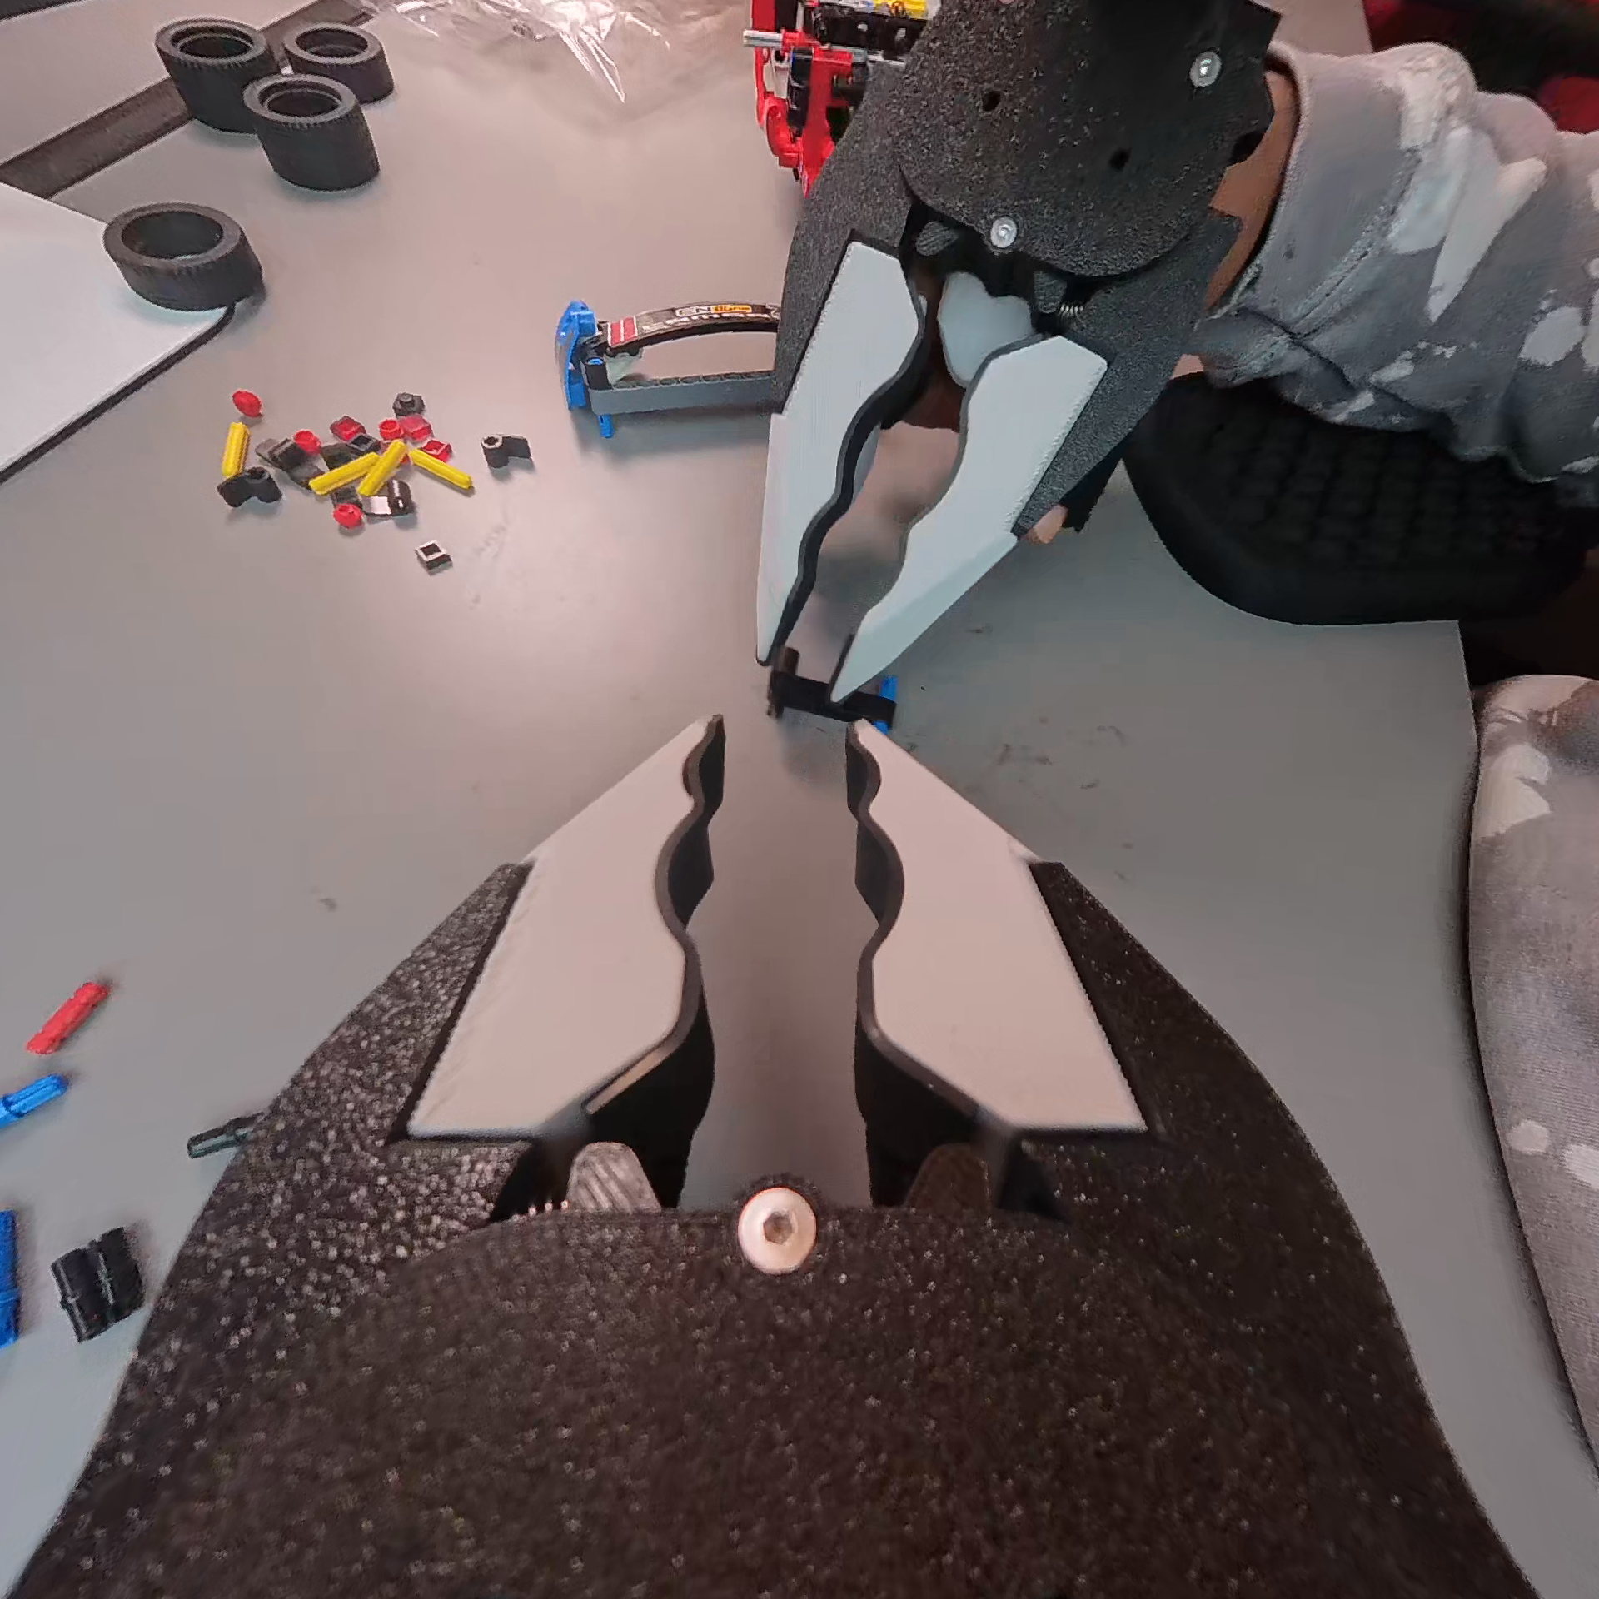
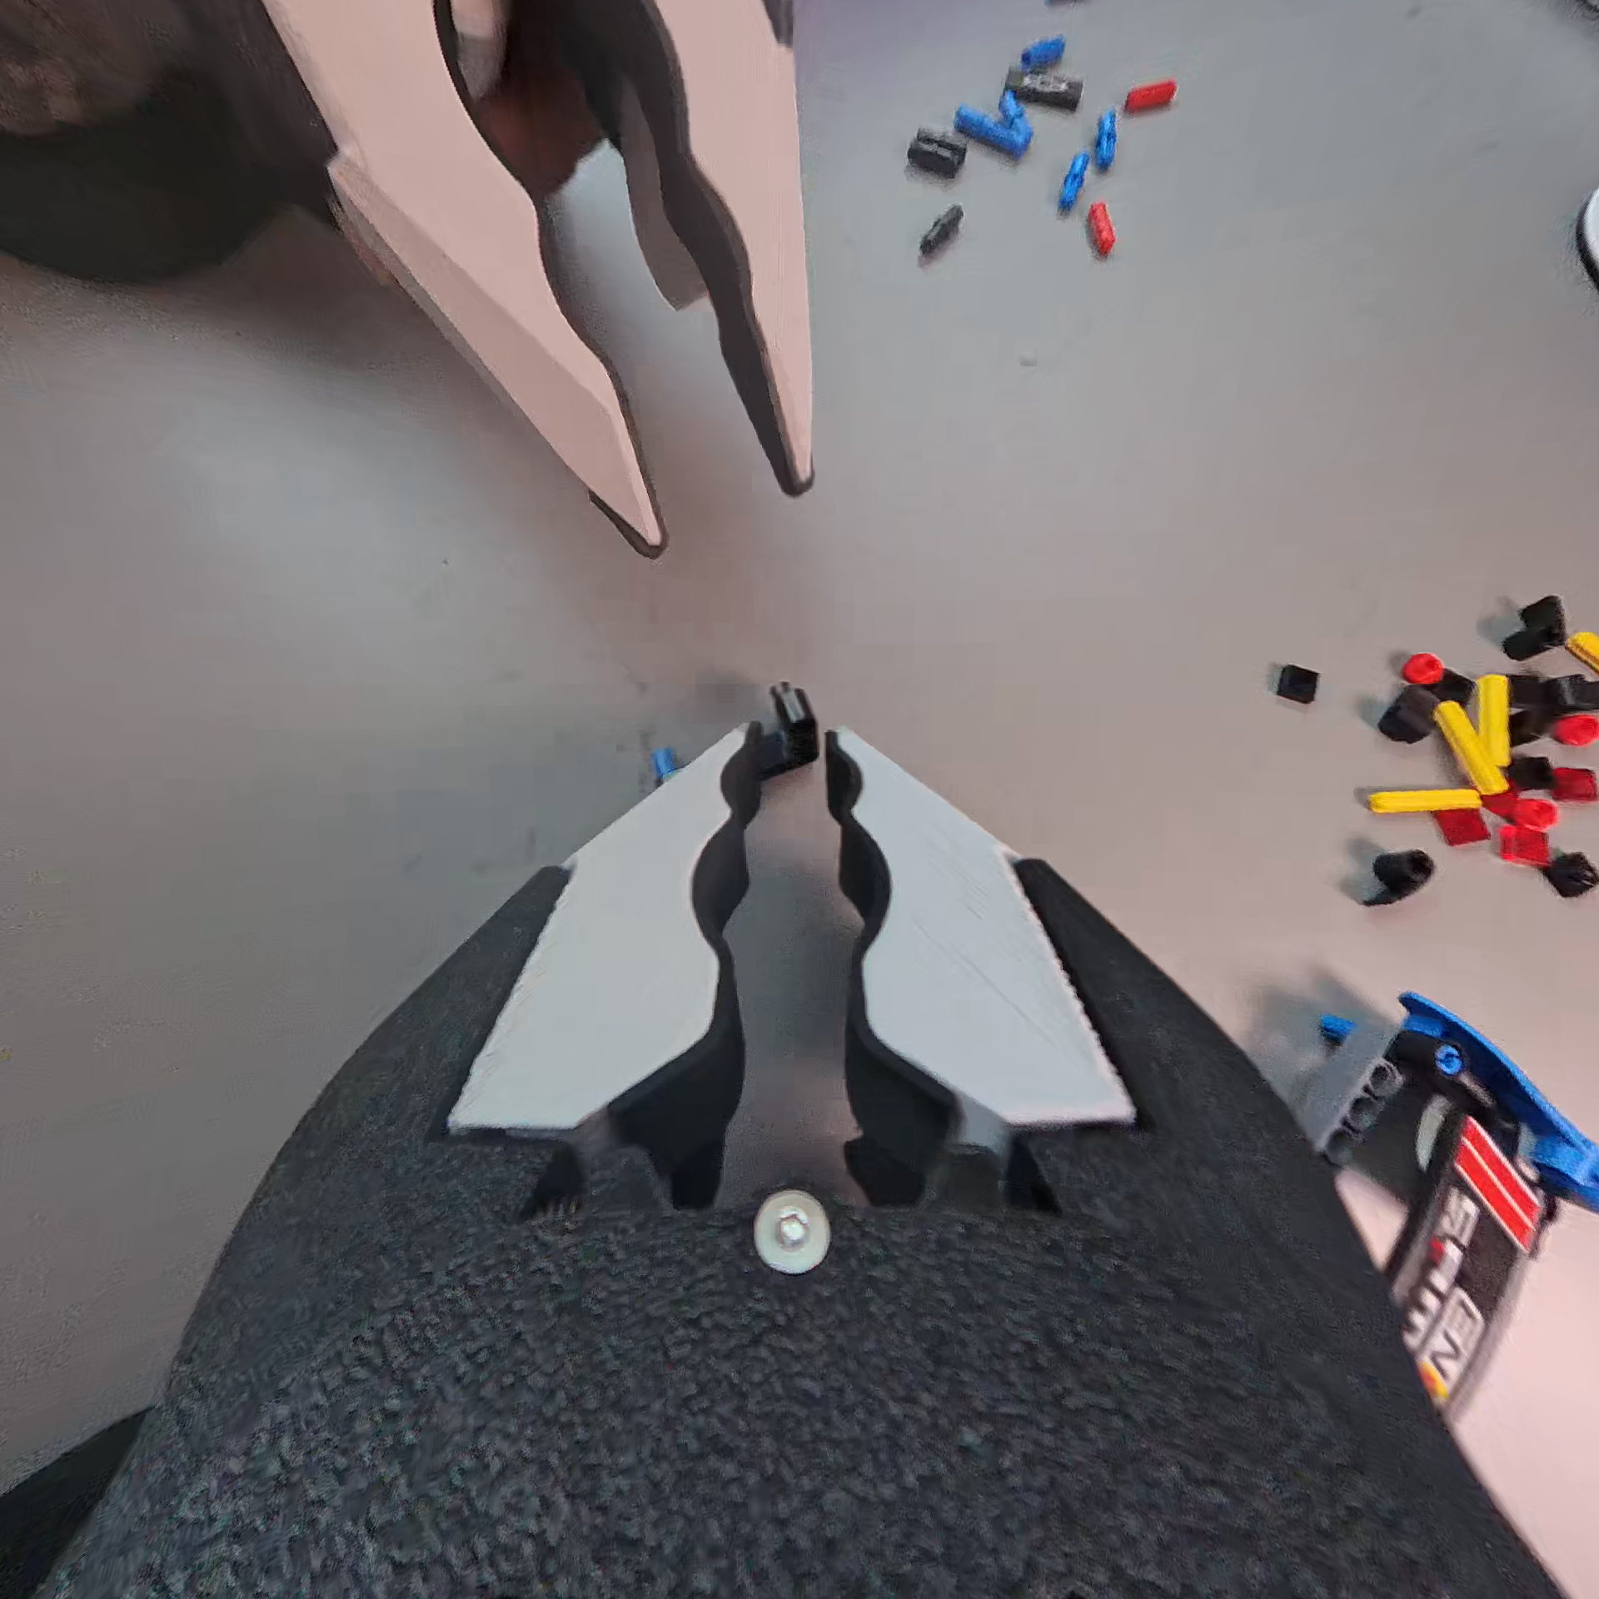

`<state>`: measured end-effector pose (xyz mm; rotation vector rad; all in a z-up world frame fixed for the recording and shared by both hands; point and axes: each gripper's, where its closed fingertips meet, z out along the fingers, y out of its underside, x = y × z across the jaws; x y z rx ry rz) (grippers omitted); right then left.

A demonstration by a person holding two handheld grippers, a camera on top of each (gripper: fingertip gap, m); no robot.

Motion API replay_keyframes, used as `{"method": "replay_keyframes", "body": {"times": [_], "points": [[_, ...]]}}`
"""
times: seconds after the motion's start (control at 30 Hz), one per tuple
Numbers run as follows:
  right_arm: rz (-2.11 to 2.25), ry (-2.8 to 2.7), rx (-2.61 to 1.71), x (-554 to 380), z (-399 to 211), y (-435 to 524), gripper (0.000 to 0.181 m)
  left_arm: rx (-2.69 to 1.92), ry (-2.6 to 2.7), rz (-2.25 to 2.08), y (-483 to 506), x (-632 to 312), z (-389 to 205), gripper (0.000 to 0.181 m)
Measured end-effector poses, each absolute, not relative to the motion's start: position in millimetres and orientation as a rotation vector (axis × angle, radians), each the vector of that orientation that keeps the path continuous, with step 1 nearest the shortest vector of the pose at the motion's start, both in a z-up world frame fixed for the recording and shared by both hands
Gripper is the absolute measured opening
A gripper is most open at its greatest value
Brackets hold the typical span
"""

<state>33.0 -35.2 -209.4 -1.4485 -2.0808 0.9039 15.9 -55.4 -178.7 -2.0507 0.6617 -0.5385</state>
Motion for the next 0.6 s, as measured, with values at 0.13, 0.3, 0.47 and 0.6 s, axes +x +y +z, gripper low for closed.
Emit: {"method": "replay_keyframes", "body": {"times": [0.13, 0.3, 0.47, 0.6], "points": [[0.936, -2.059, -1.340, 29, -201, -40, 0.000, -2.054, 0.697, -0.552, -59, 20, -181, 0.021], [1.012, -1.996, -1.256, 27, -184, -48, 0.000, -2.074, 0.696, -0.554, -60, 19, -183, 0.020], [0.937, -2.013, -1.321, 16, -197, -42, 0.022, -2.149, 0.685, -0.523, -59, 7, -192, 0.023], [0.924, -2.086, -1.338, 7, -212, -49, 0.009, -2.150, 0.693, -0.512, -60, 6, -195, 0.017]]}}
